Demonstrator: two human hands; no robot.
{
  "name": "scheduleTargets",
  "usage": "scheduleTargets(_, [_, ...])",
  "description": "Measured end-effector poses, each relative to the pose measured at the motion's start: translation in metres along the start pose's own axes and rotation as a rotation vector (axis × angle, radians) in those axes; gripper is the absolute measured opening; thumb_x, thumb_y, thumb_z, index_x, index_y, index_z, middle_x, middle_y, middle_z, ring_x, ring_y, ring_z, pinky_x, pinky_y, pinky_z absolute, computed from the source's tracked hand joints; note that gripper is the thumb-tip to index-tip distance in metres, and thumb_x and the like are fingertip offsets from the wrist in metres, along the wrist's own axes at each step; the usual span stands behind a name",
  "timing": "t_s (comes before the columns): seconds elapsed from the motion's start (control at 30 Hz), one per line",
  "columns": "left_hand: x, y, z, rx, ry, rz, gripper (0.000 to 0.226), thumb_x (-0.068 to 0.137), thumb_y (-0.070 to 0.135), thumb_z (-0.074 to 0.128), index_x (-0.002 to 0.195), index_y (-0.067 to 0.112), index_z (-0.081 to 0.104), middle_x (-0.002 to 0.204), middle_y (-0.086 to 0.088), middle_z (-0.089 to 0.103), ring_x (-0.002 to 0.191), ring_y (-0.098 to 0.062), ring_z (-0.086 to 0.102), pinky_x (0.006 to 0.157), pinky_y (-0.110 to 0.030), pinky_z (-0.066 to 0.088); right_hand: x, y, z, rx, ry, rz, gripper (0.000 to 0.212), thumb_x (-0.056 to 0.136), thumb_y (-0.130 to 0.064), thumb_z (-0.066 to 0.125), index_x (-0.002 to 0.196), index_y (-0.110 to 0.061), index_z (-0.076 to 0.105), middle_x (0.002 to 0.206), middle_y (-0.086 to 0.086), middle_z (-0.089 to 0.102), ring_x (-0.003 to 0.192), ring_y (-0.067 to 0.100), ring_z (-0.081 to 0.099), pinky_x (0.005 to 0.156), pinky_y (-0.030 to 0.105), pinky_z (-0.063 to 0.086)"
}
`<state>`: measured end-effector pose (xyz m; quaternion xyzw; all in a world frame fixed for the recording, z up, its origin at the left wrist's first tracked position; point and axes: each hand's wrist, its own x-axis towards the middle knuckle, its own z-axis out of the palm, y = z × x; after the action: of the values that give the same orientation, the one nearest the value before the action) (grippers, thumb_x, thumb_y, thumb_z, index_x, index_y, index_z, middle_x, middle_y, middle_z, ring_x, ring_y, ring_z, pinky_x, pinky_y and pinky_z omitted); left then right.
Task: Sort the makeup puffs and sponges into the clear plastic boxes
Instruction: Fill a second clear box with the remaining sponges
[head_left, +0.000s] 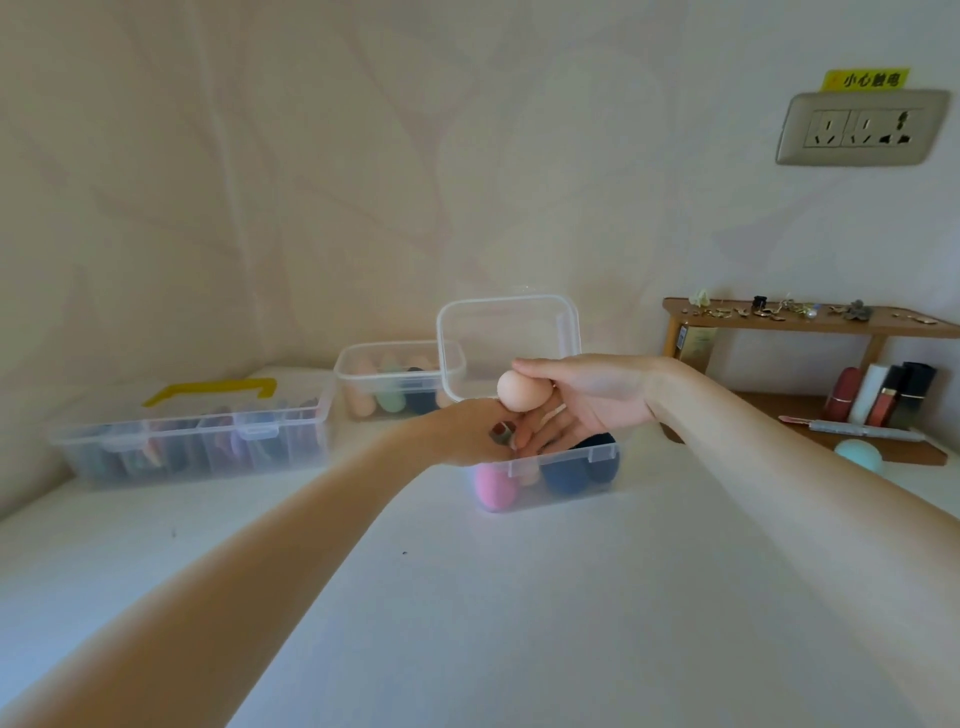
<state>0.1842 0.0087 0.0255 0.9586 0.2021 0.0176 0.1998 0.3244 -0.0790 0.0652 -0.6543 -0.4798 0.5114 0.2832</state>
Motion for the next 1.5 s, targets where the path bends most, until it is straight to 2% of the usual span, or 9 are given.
scheduleTargets(0.17, [0.002, -0.003, -0.001, 0.026, -0.002, -0.016, 0.013, 0.090, 0.016, 0.048, 0.078, 0.012, 0.047, 0.081, -0.005, 0.045, 0.077, -0.019, 0.039, 0.071, -0.024, 0.035, 0.004, 0.001, -0.007, -0.004, 0.002, -0.082, 0.013, 0.093, -0.020, 0.055, 0.103, -0.012, 0.058, 0.114, 0.023, 0.064, 0.104, 0.029, 0.062, 0.105, 0.039, 0.041])
scheduleTargets(0.3, [0.003, -0.003, -0.003, 0.079, -0.016, -0.042, 0.020, 0.088, 0.015, 0.050, 0.104, 0.016, 0.061, 0.107, -0.006, 0.062, 0.100, -0.027, 0.058, 0.090, -0.035, 0.049, 0.010, 0.009, -0.010, -0.237, 0.013, -0.007, 0.029, 0.081, 0.008, 0.063, 0.103, -0.011, 0.062, 0.103, 0.004, 0.066, 0.098, 0.015, 0.063, 0.088, 0.019, 0.051])
scheduleTargets(0.4, [0.004, -0.001, -0.003, 0.103, -0.008, -0.064, 0.029, 0.087, 0.010, 0.046, 0.110, 0.017, 0.062, 0.115, -0.007, 0.062, 0.106, -0.027, 0.058, 0.092, -0.035, 0.047, 0.017, 0.008, -0.003, -0.469, 0.025, 0.045, 0.024, 0.074, -0.001, 0.074, 0.088, -0.019, 0.069, 0.093, -0.004, 0.068, 0.099, 0.018, 0.063, 0.088, 0.023, 0.049])
scheduleTargets(0.53, [0.003, 0.001, -0.001, 0.109, -0.003, -0.071, 0.033, 0.089, 0.008, 0.042, 0.113, 0.015, 0.063, 0.117, -0.007, 0.061, 0.096, -0.019, 0.053, 0.070, -0.016, 0.041, 0.024, -0.002, 0.010, -0.739, 0.099, 0.115, 0.014, 0.074, -0.024, 0.077, 0.084, -0.029, 0.070, 0.090, -0.012, 0.062, 0.098, 0.017, 0.056, 0.087, 0.023, 0.045])
scheduleTargets(0.67, [0.000, 0.004, -0.003, 0.114, -0.019, -0.078, 0.031, 0.091, 0.013, 0.046, 0.116, 0.013, 0.064, 0.121, -0.007, 0.060, 0.110, -0.024, 0.055, 0.090, -0.027, 0.044, 0.031, -0.005, 0.021, -0.976, 0.171, 0.199, 0.038, 0.075, -0.047, 0.072, 0.106, -0.025, 0.070, 0.103, -0.007, 0.057, 0.103, 0.019, 0.053, 0.097, 0.030, 0.044])
scheduleTargets(0.73, [0.002, 0.004, -0.002, 0.137, -0.037, -0.076, 0.030, 0.090, 0.014, 0.046, 0.112, 0.013, 0.066, 0.121, -0.008, 0.061, 0.110, -0.025, 0.055, 0.094, -0.031, 0.044, 0.035, -0.003, 0.025, -1.041, 0.197, 0.214, 0.033, 0.078, -0.046, 0.068, 0.095, -0.018, 0.068, 0.092, -0.004, 0.055, 0.098, 0.022, 0.054, 0.093, 0.031, 0.046])
scheduleTargets(0.93, [0.007, 0.004, 0.000, 0.196, -0.058, -0.104, 0.030, 0.090, 0.015, 0.044, 0.110, 0.013, 0.066, 0.120, -0.006, 0.060, 0.101, -0.022, 0.053, 0.087, -0.029, 0.043, 0.041, 0.007, 0.032, -1.042, 0.342, 0.174, 0.037, 0.084, -0.028, 0.065, 0.058, -0.016, 0.041, 0.061, -0.003, 0.040, 0.054, 0.012, 0.039, 0.049, 0.022, 0.031])
scheduleTargets(1.17, [0.001, 0.010, -0.003, 0.164, -0.068, -0.123, 0.037, 0.089, 0.009, 0.041, 0.118, 0.021, 0.061, 0.125, -0.003, 0.057, 0.113, -0.024, 0.053, 0.097, -0.032, 0.044, 0.023, -0.001, 0.022, -0.847, 0.251, 0.200, 0.024, 0.069, -0.032, 0.079, 0.080, -0.014, 0.066, 0.089, 0.002, 0.064, 0.091, 0.024, 0.060, 0.077, 0.030, 0.047])
scheduleTargets(1.5, [0.002, 0.009, -0.002, 0.115, -0.004, -0.120, 0.038, 0.084, 0.005, 0.044, 0.116, 0.014, 0.063, 0.107, -0.007, 0.065, 0.088, -0.016, 0.050, 0.079, -0.023, 0.039, 0.030, 0.009, 0.022, -0.793, 0.338, 0.096, 0.025, 0.079, -0.034, 0.069, 0.090, -0.011, 0.065, 0.088, 0.002, 0.053, 0.083, 0.020, 0.048, 0.077, 0.029, 0.041])
